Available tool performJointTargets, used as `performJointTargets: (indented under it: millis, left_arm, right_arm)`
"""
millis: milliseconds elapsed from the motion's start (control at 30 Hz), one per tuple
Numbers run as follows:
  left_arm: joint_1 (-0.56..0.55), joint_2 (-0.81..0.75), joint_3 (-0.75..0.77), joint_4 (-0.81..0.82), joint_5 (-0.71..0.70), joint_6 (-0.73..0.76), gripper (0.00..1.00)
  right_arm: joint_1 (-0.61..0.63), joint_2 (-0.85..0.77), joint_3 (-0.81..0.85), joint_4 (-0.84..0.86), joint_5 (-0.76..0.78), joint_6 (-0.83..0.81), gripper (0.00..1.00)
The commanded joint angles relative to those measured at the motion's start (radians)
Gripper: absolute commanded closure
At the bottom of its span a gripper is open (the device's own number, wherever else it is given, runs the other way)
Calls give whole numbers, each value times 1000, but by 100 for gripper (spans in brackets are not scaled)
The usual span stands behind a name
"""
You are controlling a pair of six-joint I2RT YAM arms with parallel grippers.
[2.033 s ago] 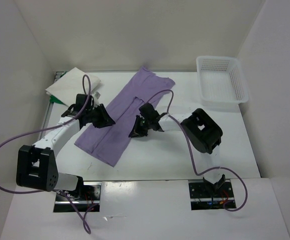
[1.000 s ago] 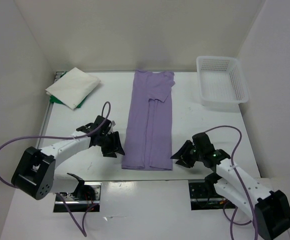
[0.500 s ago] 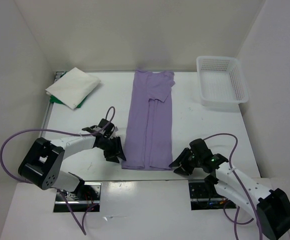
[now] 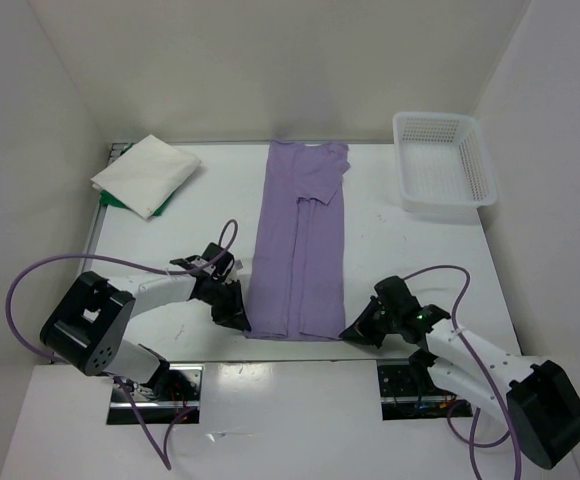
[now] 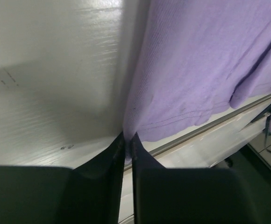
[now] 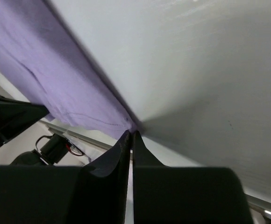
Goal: Fold and stack the t-shirts
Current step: Grab the bottom of the folded rectangular tshirt with both arms, then fold the folded rectangular tshirt in 1/3 of the way
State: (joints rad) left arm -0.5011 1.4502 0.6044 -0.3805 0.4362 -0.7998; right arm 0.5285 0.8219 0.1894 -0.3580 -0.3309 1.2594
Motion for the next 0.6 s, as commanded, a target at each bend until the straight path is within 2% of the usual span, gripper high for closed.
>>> performJointTargets:
  millis: [0,133,200,300,400,567]
  left_arm:
    - [-4,-20,-12,-6,30,-7,87]
    - [-4,-30,46,-76,39,25,94]
    - [36,-40,89,-100,61,36,95]
    - [125,-40,198,-121,61,59,97]
    - [203,22,312,-133,47,100,97]
    - [256,145,457,-51,35,70,97]
  right_arm:
    - [39,46,50,16,33,1,98]
    - [62,80,192,-88,93,-55,100]
    - [45,106,292,-145,122,-119,100]
    - [-88,184,381,-154,107,-257,100]
    - [-224,273,496,-141,60,-391,100]
    - [-294,506,697,-127,73,-546,100]
